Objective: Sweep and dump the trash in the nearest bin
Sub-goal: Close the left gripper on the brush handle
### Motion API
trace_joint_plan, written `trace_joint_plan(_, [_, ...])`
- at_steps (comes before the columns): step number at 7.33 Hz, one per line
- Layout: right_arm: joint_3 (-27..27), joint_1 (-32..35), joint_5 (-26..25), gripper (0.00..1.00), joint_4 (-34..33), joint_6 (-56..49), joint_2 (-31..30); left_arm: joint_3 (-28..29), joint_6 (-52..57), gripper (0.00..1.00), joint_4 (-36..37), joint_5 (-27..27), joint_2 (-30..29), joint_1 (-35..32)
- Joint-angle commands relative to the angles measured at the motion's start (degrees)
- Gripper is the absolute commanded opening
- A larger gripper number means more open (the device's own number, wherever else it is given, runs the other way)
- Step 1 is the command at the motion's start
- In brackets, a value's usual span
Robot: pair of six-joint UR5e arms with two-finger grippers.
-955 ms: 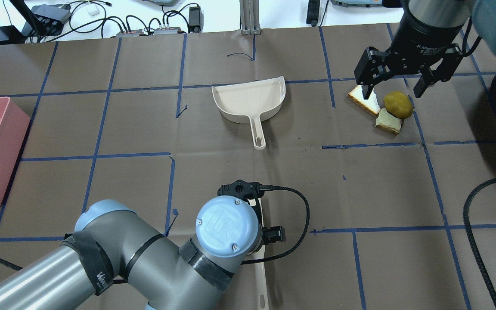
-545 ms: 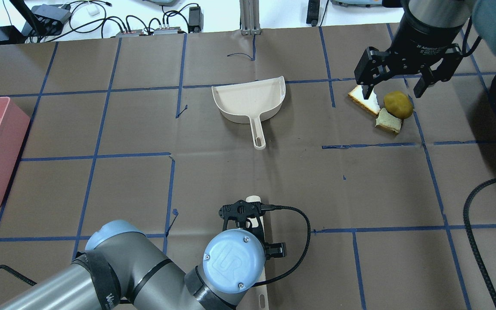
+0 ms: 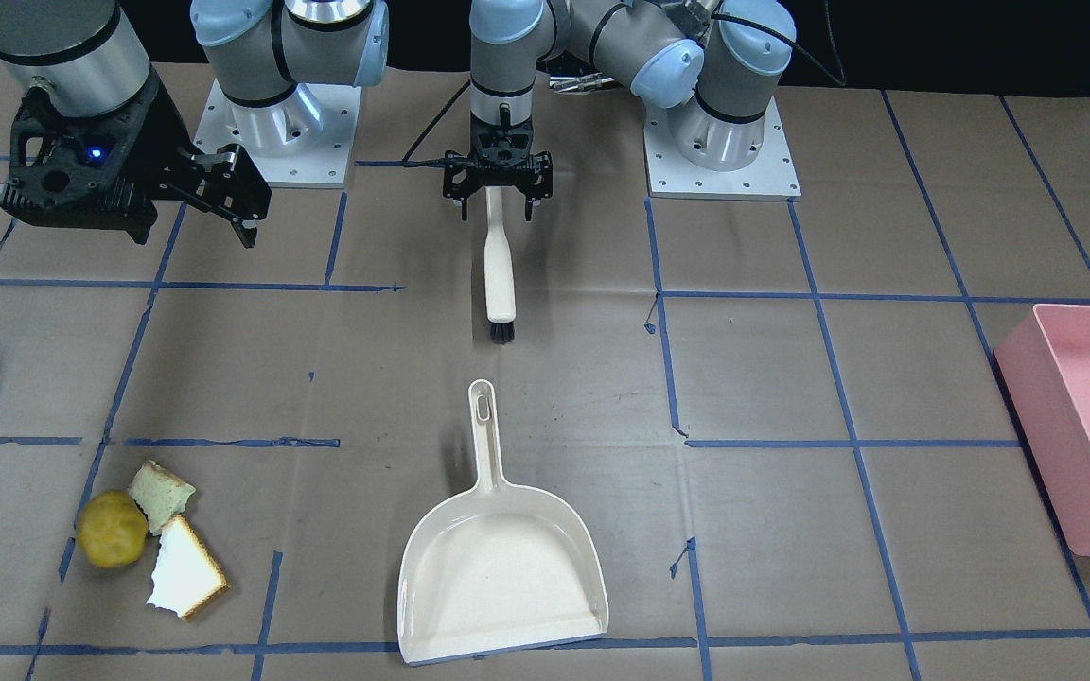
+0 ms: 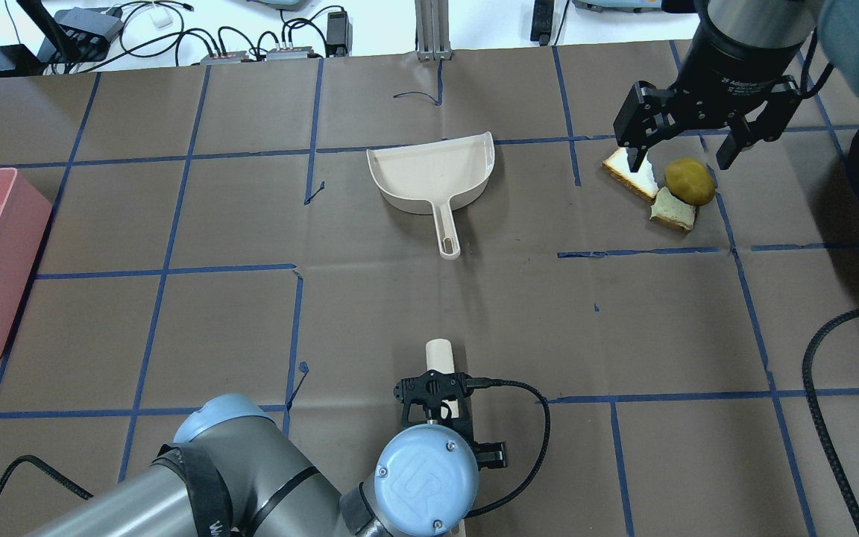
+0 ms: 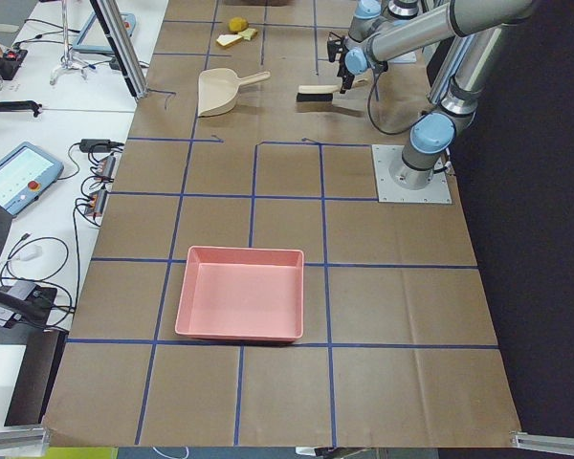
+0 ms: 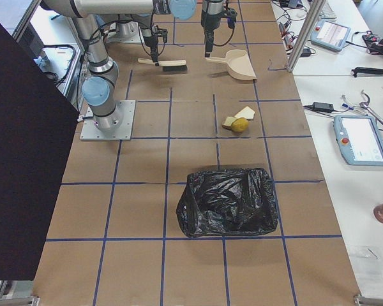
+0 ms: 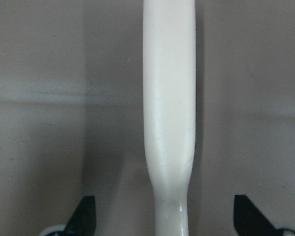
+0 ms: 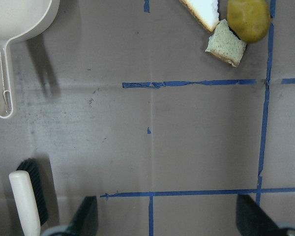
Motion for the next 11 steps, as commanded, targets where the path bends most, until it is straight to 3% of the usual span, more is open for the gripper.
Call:
trace_joint_plan(1, [0.00,-0.03,0.00,1.00,0.00,0.00,0.00,-0.29,-0.14,0.86,-0.07,0.28,-0.01,-0.55])
trace_joint_plan(5, [0.00,-0.03,0.00,1.00,0.00,0.00,0.00,-2.05,-1.10,0.84,0.11,-0.24,0.52,-0.99])
trace_joint_plan(11, [0.00,-0.03,0.00,1.00,0.00,0.00,0.00,-2.40,-0.49,0.39,0.28,-0.86,0.60,-0.99])
